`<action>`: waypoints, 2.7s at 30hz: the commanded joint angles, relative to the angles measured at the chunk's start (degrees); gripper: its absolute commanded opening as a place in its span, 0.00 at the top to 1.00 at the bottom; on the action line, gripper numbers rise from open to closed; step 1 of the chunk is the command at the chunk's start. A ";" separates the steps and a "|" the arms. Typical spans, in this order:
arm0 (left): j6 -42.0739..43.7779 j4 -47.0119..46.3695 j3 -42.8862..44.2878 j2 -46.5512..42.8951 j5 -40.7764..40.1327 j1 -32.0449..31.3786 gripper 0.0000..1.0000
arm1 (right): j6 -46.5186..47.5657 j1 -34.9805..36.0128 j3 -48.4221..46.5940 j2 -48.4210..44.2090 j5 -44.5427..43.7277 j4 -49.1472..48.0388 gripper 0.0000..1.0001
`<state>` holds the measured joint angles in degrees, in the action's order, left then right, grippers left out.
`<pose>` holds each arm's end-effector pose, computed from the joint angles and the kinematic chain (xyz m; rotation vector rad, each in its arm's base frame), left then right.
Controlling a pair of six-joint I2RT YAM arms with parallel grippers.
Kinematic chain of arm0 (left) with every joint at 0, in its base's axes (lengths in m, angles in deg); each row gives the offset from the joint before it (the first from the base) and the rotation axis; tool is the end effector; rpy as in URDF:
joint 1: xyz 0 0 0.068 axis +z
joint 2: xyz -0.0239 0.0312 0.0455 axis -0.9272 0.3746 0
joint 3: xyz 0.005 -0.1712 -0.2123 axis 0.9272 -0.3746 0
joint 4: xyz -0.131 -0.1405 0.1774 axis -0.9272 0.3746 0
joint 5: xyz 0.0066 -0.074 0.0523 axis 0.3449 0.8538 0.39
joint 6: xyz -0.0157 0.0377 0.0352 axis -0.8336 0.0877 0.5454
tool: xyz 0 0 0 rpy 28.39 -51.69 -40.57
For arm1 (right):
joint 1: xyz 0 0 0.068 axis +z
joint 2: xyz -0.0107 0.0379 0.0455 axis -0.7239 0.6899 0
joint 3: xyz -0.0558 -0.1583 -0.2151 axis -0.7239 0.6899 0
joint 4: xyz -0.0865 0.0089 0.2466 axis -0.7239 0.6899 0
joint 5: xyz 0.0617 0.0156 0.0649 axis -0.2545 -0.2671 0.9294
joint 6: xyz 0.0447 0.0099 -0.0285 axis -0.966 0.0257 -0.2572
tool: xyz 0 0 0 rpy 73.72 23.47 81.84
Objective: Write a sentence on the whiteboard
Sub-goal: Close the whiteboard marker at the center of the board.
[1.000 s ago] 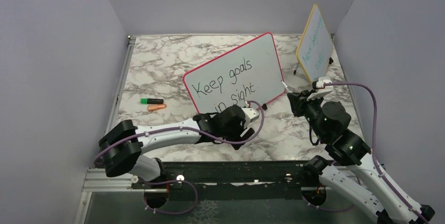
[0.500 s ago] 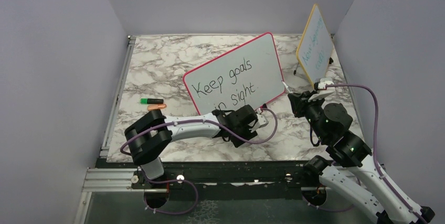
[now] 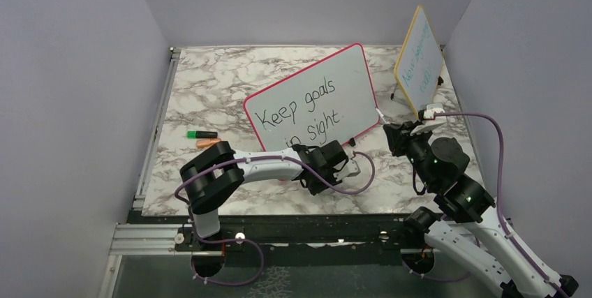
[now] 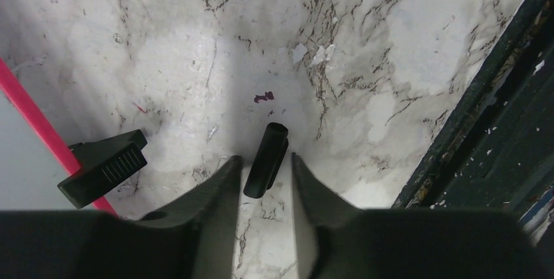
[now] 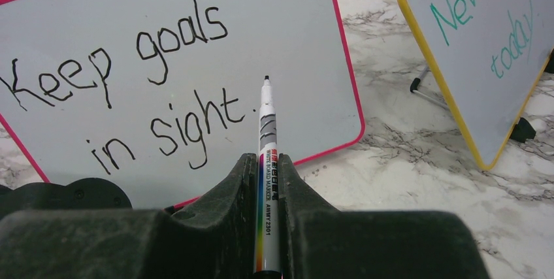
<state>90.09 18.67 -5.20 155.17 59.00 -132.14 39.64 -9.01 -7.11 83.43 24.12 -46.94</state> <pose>0.1480 -0.3128 0.1652 1.6506 2.2514 -0.3956 0.1050 0.0635 0.3366 -0.1224 1.7004 0.2966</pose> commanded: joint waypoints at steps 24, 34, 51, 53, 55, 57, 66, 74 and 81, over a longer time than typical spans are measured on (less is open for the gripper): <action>3.81 5.46 -0.11 -21.68 -7.57 -0.11 1.00 | 1.04 -0.38 -1.30 0.82 4.76 -0.40 0.99; 17.15 4.85 -1.00 -37.00 -13.99 -0.06 1.00 | 4.70 -0.45 -6.26 3.84 16.33 1.59 1.00; 35.24 -1.90 -7.26 -45.96 -11.22 -0.11 1.00 | 11.58 -0.45 -15.28 15.72 51.76 7.08 1.00; 35.59 -2.69 -8.04 -46.44 -10.47 -0.11 1.00 | 11.69 -0.41 -15.33 16.75 53.04 6.87 1.00; 35.75 -3.32 -8.51 -46.78 -10.17 -0.11 1.00 | 12.08 -0.45 -15.59 17.59 54.29 7.30 1.00; 35.73 -3.68 -8.66 -47.01 -10.16 -0.11 1.00 | 12.47 -0.41 -15.73 18.27 55.42 7.51 1.00; 35.86 -4.02 -8.66 -46.72 -8.03 -0.06 1.00 | 12.55 -0.45 -15.24 19.29 56.48 6.19 1.00; 35.91 -4.15 -8.36 -46.71 -6.77 -0.11 1.00 | 12.34 -0.39 -15.11 20.00 56.81 5.72 0.99; 36.01 -3.98 -8.48 -46.50 -5.63 -0.10 1.00 | 11.98 -0.41 -15.02 20.05 55.87 5.06 1.00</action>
<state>125.58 15.98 -13.48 109.31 50.70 -132.14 51.55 -9.12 -20.99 103.65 79.37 -40.20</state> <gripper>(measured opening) 0.120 0.172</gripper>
